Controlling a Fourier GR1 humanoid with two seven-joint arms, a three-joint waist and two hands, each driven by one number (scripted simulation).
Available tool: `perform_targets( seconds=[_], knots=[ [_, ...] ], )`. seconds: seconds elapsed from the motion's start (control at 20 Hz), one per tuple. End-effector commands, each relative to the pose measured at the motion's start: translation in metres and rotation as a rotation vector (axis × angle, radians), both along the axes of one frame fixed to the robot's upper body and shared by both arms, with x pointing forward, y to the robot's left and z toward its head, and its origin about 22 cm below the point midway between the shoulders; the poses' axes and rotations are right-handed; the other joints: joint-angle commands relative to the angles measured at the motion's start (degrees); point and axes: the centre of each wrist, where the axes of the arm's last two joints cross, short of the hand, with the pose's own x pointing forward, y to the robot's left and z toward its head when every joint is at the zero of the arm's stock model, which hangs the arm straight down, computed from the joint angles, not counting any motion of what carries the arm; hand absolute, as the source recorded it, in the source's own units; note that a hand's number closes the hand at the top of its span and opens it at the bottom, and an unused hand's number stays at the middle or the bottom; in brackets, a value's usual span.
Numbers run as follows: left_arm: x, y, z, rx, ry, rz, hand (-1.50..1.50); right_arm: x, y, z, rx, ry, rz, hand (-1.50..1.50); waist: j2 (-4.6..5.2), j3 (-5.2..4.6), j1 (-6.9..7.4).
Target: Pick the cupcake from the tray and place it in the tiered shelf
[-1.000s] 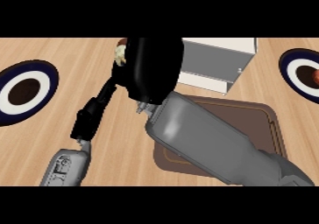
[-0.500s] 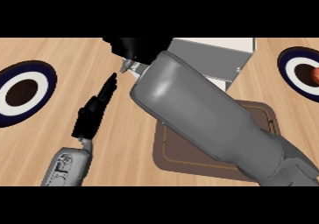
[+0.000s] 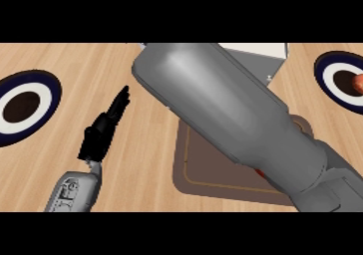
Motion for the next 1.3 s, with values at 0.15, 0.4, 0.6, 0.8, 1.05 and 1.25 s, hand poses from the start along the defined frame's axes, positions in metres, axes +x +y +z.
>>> perform_targets(
  seconds=[0.15,0.4,0.6,0.8,1.05,1.25],
  knots=[
    [0.002,0.005,0.002,-0.009,-0.010,0.021,0.00,0.009,0.014,0.002,0.083,0.028,-0.204,1.50,0.44,0.03,-0.28],
    [0.005,-0.008,0.006,0.002,-0.021,-0.004,0.00,0.022,0.011,-0.002,0.049,0.036,-0.222,1.50,0.78,0.03,-0.02],
    [-0.001,-0.001,-0.004,-0.003,-0.010,0.004,0.00,0.034,0.008,0.001,-0.044,0.021,-0.257,1.50,0.83,0.05,-0.76],
    [-0.001,0.015,0.013,-0.009,-0.029,0.010,0.00,0.048,-0.005,-0.030,-0.059,0.011,-0.202,1.50,0.67,0.14,-0.55],
    [0.002,0.009,0.013,-0.013,-0.016,0.024,0.00,0.052,-0.025,-0.029,0.170,-0.111,-0.095,1.50,1.18,0.39,-1.08],
    [0.001,0.011,0.016,0.003,-0.032,0.018,0.00,0.057,-0.028,-0.030,0.194,-0.152,-0.073,1.50,0.96,0.23,-1.06]
  ],
)
